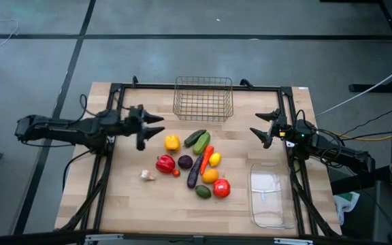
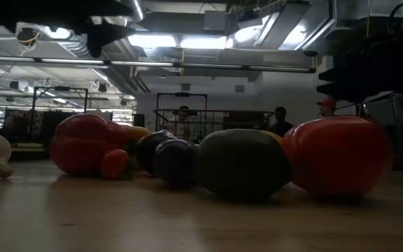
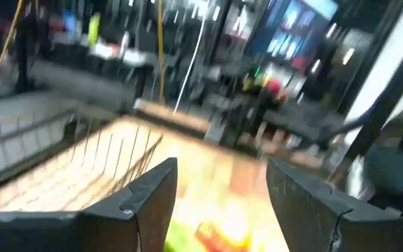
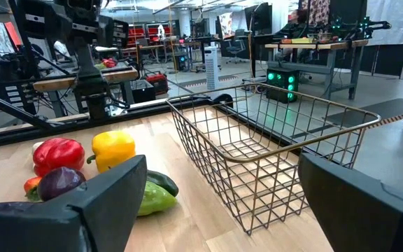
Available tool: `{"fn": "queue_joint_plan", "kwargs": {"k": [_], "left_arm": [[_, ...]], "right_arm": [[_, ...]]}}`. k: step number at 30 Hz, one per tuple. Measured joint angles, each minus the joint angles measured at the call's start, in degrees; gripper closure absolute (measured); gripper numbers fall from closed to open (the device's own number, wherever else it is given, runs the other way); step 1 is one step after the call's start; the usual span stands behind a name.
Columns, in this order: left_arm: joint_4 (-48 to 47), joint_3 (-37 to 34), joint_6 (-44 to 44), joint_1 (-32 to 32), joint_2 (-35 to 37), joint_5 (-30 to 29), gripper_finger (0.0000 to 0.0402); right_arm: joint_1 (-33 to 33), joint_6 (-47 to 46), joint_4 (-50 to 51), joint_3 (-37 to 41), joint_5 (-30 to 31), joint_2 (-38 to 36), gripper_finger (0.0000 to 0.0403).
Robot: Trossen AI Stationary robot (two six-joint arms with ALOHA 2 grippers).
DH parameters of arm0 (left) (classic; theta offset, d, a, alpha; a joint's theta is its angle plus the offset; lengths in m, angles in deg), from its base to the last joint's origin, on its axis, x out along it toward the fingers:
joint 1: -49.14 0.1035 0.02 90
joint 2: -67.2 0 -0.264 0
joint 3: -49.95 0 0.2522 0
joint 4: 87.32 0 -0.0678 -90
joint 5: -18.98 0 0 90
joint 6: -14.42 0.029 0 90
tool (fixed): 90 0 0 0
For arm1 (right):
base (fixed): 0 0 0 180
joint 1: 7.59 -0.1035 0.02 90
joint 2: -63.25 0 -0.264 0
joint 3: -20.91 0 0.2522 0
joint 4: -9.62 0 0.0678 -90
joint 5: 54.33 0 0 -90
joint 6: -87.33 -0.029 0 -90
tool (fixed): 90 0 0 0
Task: Sort produce into baskets
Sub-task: Put the yellow bell pepper into the wire basket
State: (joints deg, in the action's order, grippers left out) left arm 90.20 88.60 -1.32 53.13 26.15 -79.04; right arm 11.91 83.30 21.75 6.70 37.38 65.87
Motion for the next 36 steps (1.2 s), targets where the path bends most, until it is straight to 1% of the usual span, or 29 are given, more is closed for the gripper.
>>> {"fn": "queue_joint_plan", "kwargs": {"k": [3,6,8,11,13,17,23,27,29,34,36], "left_arm": [[-5.1,5.8,-4.0,0.2,-5.3,-1.0,0.0185],[-5.8,9.8,-11.0,0.2,-9.9,-1.9,0.0185],[-5.9,11.4,-17.0,0.1,-12.8,-3.2,0.0185],[-5.8,12.8,-25.2,0.2,-17.0,-7.6,0.0185],[-6.0,12.8,-30.0,0.2,-19.5,-9.3,0.0185],[-6.6,12.8,-41.3,0.0,-24.0,-9.1,0.0185],[-10.5,12.8,-52.9,-1.3,-27.0,-6.1,0.0179],[-14.3,12.8,-60.1,-2.7,-27.1,-5.3,0.0150],[-15.6,12.8,-62.1,-3.5,-26.8,-5.2,0.0127],[-15.6,12.8,-67.6,-4.8,-26.8,-5.1,0.0065],[-15.4,12.8,-68.0,-4.8,-26.8,-5.1,0.0039]], "right_arm": [[0.0,0.0,0.0,0.0,0.0,0.0,0.0033],[0.0,0.0,0.0,0.0,0.0,0.0,0.0033],[0.0,0.0,0.0,0.0,0.0,0.0,0.0033],[0.0,0.0,0.0,0.0,0.0,0.0,0.0033],[0.0,0.0,0.0,0.0,0.0,0.0,0.0033],[0.0,0.0,0.0,0.0,0.0,0.0,0.0033],[0.0,0.0,0.0,0.0,0.0,0.0,0.0033],[0.0,0.0,0.0,0.0,0.0,0.0,0.0033],[0.0,0.0,0.0,0.0,0.0,0.0,0.0033],[0.0,0.0,0.0,0.0,0.0,0.0,0.0033],[0.0,0.0,0.0,0.0,0.0,0.0,0.0033]]}}
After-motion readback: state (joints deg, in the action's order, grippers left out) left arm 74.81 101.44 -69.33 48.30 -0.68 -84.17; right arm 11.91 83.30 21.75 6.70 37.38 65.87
